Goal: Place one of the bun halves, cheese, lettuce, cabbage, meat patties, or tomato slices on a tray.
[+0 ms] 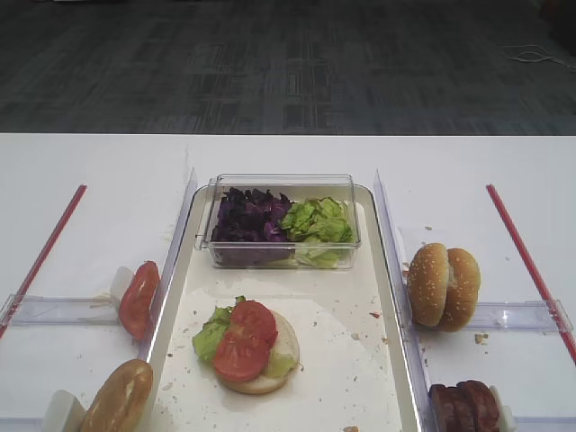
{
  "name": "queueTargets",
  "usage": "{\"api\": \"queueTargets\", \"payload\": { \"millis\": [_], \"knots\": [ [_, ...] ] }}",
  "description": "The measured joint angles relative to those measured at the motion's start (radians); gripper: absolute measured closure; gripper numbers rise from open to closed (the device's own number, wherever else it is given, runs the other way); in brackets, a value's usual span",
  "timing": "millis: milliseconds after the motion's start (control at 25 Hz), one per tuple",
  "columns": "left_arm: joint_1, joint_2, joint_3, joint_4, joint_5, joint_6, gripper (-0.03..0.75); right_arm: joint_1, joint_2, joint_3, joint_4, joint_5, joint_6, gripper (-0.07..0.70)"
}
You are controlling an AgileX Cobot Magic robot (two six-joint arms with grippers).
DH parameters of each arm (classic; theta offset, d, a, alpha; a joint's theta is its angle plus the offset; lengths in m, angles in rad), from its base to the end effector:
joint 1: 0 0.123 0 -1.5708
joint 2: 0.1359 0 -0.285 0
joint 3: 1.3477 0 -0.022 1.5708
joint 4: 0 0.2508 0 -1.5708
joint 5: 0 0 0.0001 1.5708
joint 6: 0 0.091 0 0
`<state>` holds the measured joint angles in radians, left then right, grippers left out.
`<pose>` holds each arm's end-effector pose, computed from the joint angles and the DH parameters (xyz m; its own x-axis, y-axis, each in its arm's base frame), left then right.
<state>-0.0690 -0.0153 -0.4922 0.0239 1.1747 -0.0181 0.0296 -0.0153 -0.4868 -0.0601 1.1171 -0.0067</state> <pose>-0.0113 0.0028 0.2661 -0.5471 0.0289 -0.8366 0.0457 0.9989 0.0046 -0.0080 -0.0052 0.2692 -0.5031 -0.0479 -0.8629 0.0005 0.9984 -0.0557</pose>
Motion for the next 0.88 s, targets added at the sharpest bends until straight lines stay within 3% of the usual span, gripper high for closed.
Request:
{"api": "queueTargets", "payload": {
  "millis": [880],
  "knots": [
    [0.000,-0.002,0.000,0.000,0.000,0.000,0.095,0.000,0.000,0.000,0.000,0.000,0.000,-0.053]
  ]
}}
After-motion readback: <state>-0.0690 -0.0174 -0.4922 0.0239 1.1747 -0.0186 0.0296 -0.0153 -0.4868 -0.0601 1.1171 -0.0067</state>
